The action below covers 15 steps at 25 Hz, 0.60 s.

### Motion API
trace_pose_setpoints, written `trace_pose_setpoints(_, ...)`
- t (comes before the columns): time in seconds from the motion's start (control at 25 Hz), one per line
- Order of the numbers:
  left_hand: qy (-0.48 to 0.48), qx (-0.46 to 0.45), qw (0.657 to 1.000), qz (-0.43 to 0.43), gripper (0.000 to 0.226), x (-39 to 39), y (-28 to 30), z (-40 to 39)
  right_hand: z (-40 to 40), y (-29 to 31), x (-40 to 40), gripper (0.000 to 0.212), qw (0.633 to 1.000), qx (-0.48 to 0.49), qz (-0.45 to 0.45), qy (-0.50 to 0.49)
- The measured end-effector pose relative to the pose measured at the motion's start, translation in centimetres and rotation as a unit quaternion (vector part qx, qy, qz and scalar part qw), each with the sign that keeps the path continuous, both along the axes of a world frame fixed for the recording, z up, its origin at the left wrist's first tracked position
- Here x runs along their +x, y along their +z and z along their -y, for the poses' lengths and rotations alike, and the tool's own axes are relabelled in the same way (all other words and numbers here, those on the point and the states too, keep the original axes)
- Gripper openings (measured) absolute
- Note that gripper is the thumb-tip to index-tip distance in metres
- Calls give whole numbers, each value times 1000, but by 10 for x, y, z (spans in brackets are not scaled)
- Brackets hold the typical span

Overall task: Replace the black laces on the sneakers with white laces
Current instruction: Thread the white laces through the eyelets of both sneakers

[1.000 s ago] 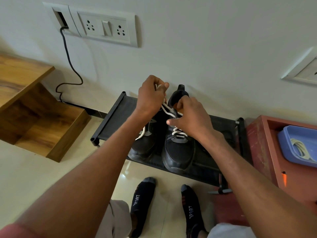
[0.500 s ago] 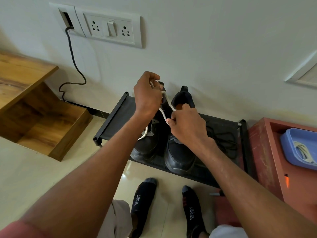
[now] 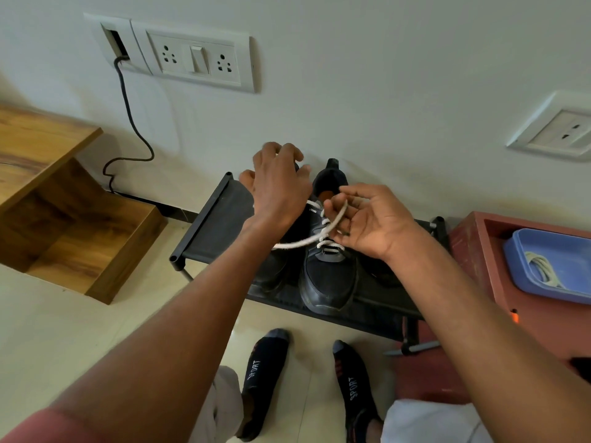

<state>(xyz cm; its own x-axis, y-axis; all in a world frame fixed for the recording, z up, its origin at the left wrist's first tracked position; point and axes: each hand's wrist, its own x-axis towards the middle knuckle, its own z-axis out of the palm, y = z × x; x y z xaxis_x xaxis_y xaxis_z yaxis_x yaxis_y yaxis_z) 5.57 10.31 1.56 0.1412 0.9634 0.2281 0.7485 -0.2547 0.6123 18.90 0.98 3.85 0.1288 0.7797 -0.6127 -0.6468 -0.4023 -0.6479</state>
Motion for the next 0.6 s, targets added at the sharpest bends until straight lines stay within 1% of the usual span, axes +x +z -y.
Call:
trace_pose_setpoints(0.04, -25, -20, 998, 52, 16, 5, 3, 2, 6, 5, 4, 9, 1000, 24, -17, -10)
trace_pose_setpoints(0.08, -61, -49, 989, 124, 17, 10, 6, 4, 11, 9, 8, 10, 999, 46, 27, -10)
trace_pose_setpoints(0.12, -104, -85, 971, 200, 22, 15, 10, 6, 15, 14, 12, 9, 990, 63, 123, -1)
trace_pose_setpoints(0.16, -153, -125, 946, 257, 29, 18, 14, 11, 19, 19, 15, 7, 971, 75, 228, 7)
trace_pose_setpoints(0.2, -199, -164, 923, 287, 37, 21, 18, 17, 22, 22, 18, 6, 947, 84, 309, 8)
trace_pose_setpoints(0.24, -239, -203, 903, 295, 43, 23, 21, 22, 24, 24, 22, 10, 929, 90, 359, 6)
trace_pose_setpoints(0.28, -269, -235, 889, 287, 46, 23, 22, 26, 27, 24, 26, 12, 918, 96, 384, 1)
trace_pose_setpoints(0.32, -287, -251, 882, 276, 44, 23, 21, 28, 30, 25, 28, 13, 911, 103, 399, -7)
trace_pose_setpoints(0.36, -284, -249, 888, 263, 37, 22, 17, 27, 34, 25, 28, 14, 904, 111, 413, -17)
trace_pose_setpoints(0.4, -261, -234, 901, 254, 30, 18, 14, 25, 36, 26, 28, 15, 894, 115, 432, -33)
trace_pose_setpoints(0.44, -215, -219, 921, 242, 26, 12, 9, 21, 37, 25, 28, 15, 883, 113, 453, -53)
trace_pose_setpoints(0.48, -157, -208, 941, 216, 28, 3, 3, 18, 37, 24, 29, 16, 872, 106, 472, -75)
trace_pose_setpoints(0.56, -54, -178, 975, 121, 30, -15, -6, 20, 34, 16, 30, 21, 861, 92, 492, -93)
trace_pose_setpoints(0.6, -31, -154, 984, 78, 25, -21, -9, 23, 31, 9, 29, 23, 860, 90, 497, -77)
